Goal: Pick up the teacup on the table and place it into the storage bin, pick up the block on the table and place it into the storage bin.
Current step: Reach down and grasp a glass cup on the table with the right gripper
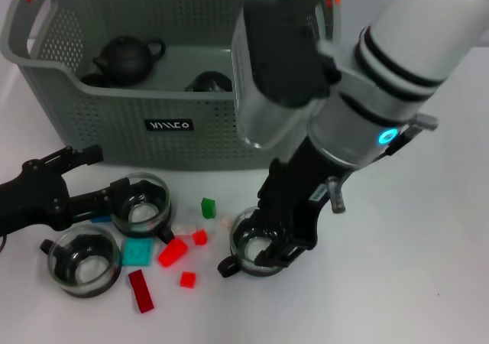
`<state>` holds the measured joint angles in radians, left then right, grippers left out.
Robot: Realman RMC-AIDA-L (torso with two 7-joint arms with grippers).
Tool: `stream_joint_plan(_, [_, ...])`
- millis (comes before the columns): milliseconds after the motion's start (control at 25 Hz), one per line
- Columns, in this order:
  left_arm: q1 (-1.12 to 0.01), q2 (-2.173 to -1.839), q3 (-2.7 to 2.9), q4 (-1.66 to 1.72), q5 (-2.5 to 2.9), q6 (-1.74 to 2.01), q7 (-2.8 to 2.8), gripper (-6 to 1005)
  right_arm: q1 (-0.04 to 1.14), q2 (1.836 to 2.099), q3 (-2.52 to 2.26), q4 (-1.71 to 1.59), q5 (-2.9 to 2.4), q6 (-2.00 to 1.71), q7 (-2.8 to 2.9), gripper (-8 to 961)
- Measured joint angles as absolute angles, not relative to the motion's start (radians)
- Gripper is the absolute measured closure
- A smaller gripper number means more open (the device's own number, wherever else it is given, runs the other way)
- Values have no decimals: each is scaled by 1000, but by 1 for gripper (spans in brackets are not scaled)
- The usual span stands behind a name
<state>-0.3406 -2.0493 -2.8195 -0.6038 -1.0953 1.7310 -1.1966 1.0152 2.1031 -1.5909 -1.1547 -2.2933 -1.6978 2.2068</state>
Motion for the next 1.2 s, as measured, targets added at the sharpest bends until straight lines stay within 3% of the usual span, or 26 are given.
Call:
stream_joint_plan(400, [-341, -2054, -2819, -603, -1095, 1730, -1193, 112, 947, 2106, -1698, -1132, -2289, -1630, 2009, 394])
stream_joint_plan(1200, [-339, -2059, -2821, -600, -1095, 1729, -1192, 111, 946, 2108, -1813, -985, -2324, -1427, 2008, 393])
